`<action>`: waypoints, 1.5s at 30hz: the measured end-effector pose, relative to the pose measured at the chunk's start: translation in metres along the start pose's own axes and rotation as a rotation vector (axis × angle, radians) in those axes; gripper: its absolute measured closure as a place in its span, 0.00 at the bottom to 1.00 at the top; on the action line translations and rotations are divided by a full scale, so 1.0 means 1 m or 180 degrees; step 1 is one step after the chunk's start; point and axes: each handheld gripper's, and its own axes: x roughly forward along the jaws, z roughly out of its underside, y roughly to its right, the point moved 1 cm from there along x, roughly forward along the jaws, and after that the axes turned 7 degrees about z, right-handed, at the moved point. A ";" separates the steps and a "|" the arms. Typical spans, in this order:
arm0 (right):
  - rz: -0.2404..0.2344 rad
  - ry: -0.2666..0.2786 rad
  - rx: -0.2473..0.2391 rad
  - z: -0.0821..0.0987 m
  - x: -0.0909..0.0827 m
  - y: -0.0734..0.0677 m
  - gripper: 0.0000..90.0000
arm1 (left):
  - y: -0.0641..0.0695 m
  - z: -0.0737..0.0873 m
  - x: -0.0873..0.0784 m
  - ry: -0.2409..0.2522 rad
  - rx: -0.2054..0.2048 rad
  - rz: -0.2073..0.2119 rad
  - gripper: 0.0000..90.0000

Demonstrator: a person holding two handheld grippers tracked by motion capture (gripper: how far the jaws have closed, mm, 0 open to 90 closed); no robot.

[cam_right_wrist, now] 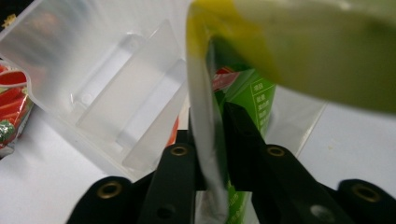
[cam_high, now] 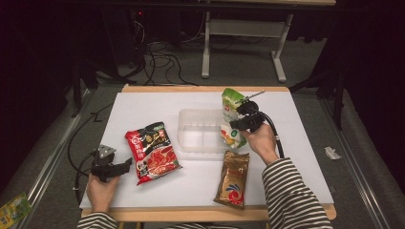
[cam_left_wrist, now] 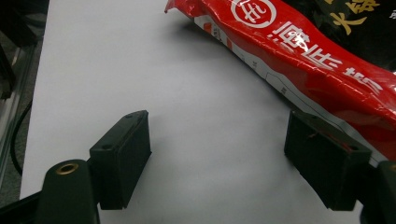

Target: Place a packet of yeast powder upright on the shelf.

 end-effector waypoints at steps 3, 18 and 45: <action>0.0048 0.0135 0.0004 0.002 -0.001 -0.003 0.95 | 0.000 0.000 0.000 0.0007 0.0002 -0.0002 0.25; 0.0153 0.0836 0.0081 0.020 0.006 -0.004 0.95 | 0.000 0.000 0.000 0.0006 0.0001 0.0000 0.25; 0.0081 0.0635 -0.0234 0.046 0.011 -0.012 0.95 | 0.001 0.000 0.000 0.0008 0.0009 -0.0020 0.25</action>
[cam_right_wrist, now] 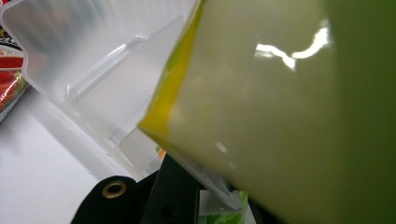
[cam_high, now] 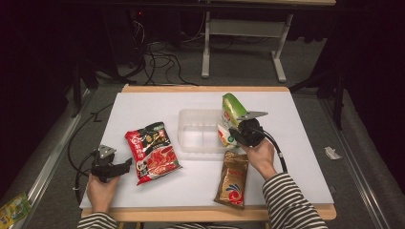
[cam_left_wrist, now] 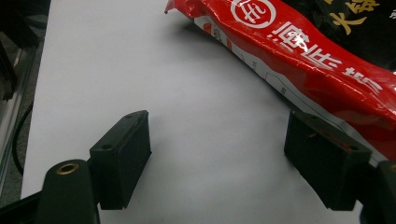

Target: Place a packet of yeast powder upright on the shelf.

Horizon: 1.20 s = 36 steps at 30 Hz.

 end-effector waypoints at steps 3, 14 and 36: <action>0.0003 -0.0043 0.0026 0.002 0.003 0.003 0.95 | 0.000 0.000 0.000 0.0000 0.0000 0.0000 0.25; -0.0127 -0.0004 0.0147 0.007 0.004 0.010 0.87 | 0.000 0.000 0.000 0.0003 -0.0004 0.0006 0.25; -0.0063 -0.0239 -0.0235 0.025 0.010 -0.001 0.88 | -0.001 0.000 0.000 -0.0021 -0.0028 0.0009 0.25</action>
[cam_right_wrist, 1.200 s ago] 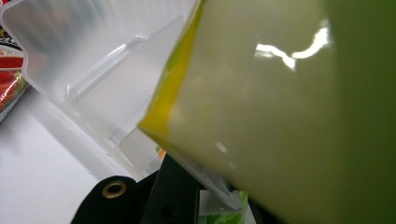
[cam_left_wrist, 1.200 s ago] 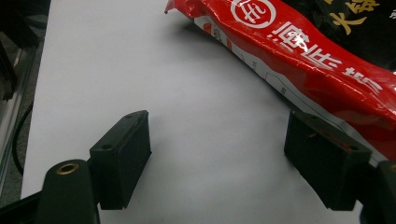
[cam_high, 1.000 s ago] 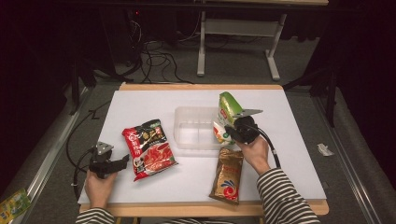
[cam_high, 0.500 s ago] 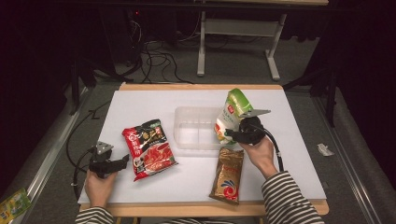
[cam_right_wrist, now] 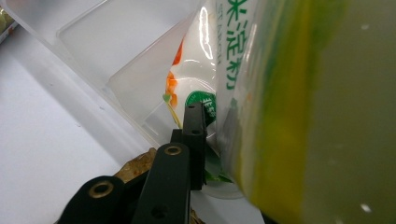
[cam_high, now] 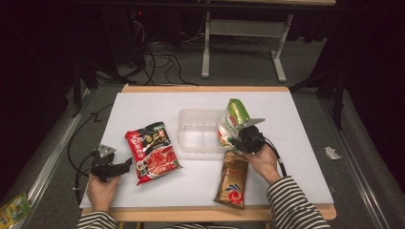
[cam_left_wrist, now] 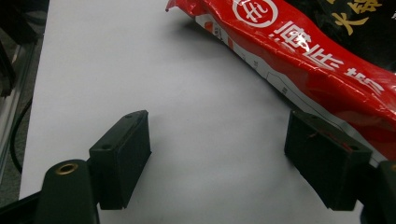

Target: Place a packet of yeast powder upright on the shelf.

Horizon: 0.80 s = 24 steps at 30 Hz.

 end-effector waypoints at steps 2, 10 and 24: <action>-0.0007 0.0003 0.0057 0.001 -0.001 0.000 0.87 | 0.001 0.000 0.000 0.0018 0.0002 -0.0001 0.25; -0.0076 0.0115 0.0178 0.001 -0.011 0.001 0.75 | 0.001 0.000 0.000 0.0017 -0.0001 -0.0001 0.25; -0.0151 0.0505 0.0621 0.013 -0.055 0.022 0.63 | 0.000 0.000 0.000 0.0010 -0.0003 0.0009 0.26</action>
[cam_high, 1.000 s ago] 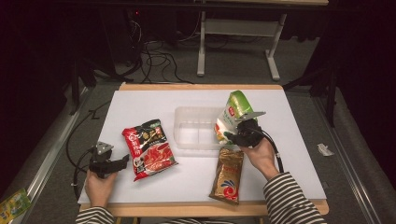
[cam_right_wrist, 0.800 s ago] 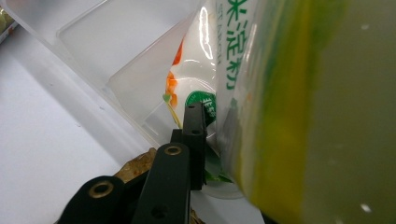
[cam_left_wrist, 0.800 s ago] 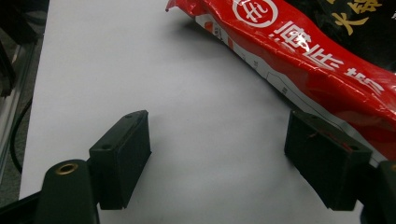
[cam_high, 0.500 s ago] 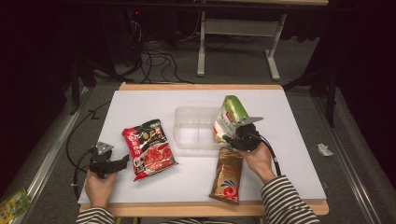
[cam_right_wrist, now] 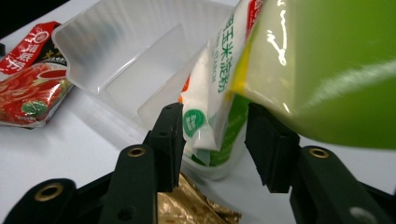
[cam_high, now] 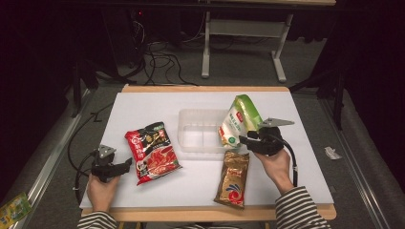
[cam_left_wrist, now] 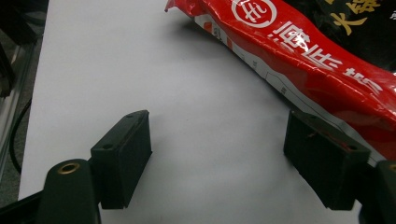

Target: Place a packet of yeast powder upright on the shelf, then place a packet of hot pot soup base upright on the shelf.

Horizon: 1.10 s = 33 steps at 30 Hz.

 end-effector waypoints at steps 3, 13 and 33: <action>-0.0035 0.0018 0.0111 0.006 -0.007 0.007 0.59 | 0.000 0.000 0.000 -0.0003 -0.0007 0.0005 0.26; -0.0097 0.0086 0.0311 0.023 -0.026 0.018 0.53 | 0.000 0.000 0.000 0.0001 -0.0004 -0.0003 0.26; -0.0172 -0.0275 0.0328 0.059 -0.024 0.016 0.47 | 0.000 0.000 0.000 -0.0011 0.0002 -0.0002 0.26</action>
